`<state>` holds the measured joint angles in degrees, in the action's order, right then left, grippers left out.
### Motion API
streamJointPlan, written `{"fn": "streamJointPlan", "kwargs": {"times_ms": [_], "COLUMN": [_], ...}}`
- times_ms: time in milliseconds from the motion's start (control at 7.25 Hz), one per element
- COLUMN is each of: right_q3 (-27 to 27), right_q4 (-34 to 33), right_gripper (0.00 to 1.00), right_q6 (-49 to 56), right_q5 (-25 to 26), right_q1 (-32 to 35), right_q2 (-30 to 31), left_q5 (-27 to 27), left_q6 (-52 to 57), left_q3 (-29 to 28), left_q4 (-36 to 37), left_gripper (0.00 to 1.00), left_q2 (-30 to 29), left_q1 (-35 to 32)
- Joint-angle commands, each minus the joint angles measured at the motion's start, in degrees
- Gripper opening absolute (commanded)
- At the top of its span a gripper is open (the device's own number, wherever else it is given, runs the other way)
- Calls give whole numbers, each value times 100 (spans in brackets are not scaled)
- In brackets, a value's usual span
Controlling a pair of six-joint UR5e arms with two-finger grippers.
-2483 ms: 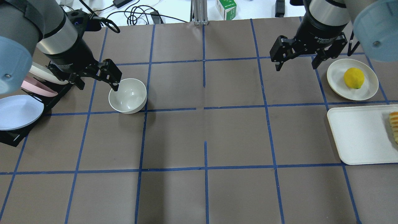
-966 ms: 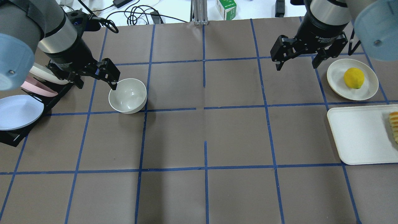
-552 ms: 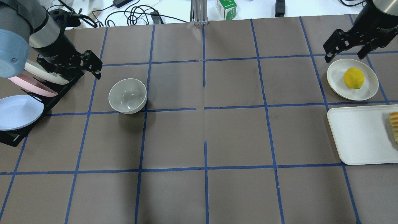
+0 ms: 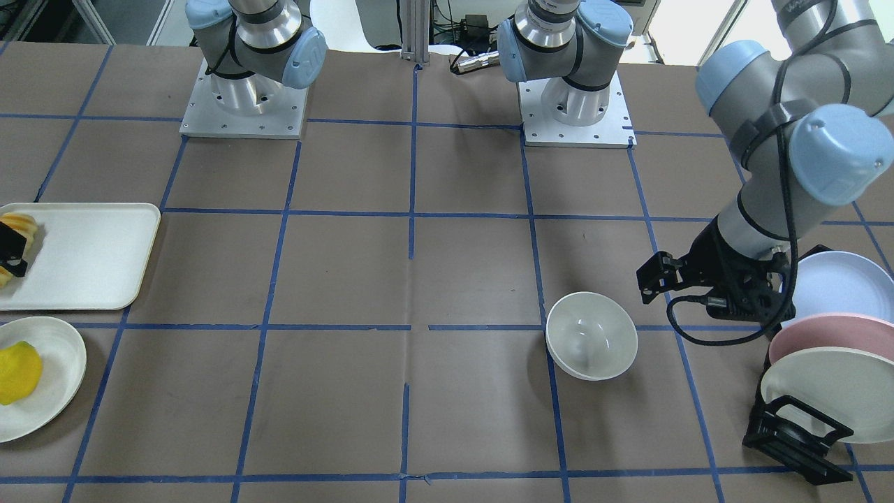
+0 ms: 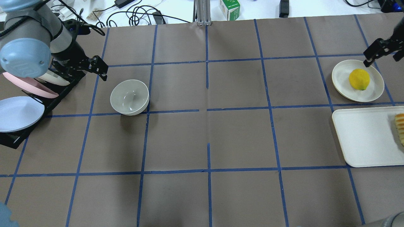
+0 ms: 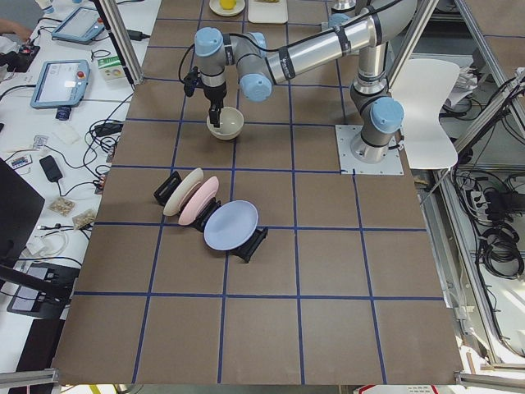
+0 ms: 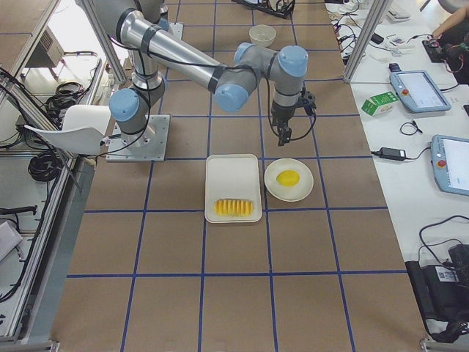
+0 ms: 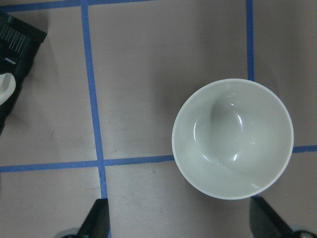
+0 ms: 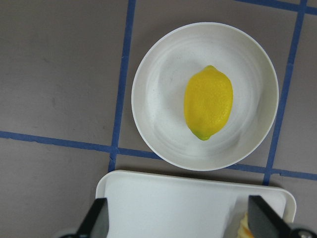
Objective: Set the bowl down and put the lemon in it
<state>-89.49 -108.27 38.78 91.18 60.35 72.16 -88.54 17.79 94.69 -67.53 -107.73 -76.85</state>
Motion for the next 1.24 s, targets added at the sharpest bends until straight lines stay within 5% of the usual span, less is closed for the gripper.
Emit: {"fn": "streamJointPlan", "kwargs": {"times_ms": [0,414,552,690,828,966,1103], "right_q3": [-33,-42,-25,-16,2,28,28], "right_q4": [-832,-1416,-1425,-1442,-1443,-1425,-1416], "right_gripper": [97,95,93,87,77,50,37], "right_q6": [68,103,51,33,-19,-202,-274], "right_q5": [-30,-39,-39,-39,-48,-39,-83], "right_q1": [-93,-199,-207,-207,-207,-207,-199], "right_q2": [-919,-1573,-1582,-1591,-1591,-1591,-1582], "left_q5": [476,504,496,504,504,470,530], "left_q6": [49,216,207,216,216,521,611], "left_q3": [58,67,59,50,-2,-55,-99], "left_q4": [328,565,557,557,557,574,583], "left_gripper": [100,100,83,78,27,0,0], "left_q2": [-572,-942,-1056,-1144,-1223,-1285,-1294], "left_q1": [3,3,3,3,3,3,12]}}
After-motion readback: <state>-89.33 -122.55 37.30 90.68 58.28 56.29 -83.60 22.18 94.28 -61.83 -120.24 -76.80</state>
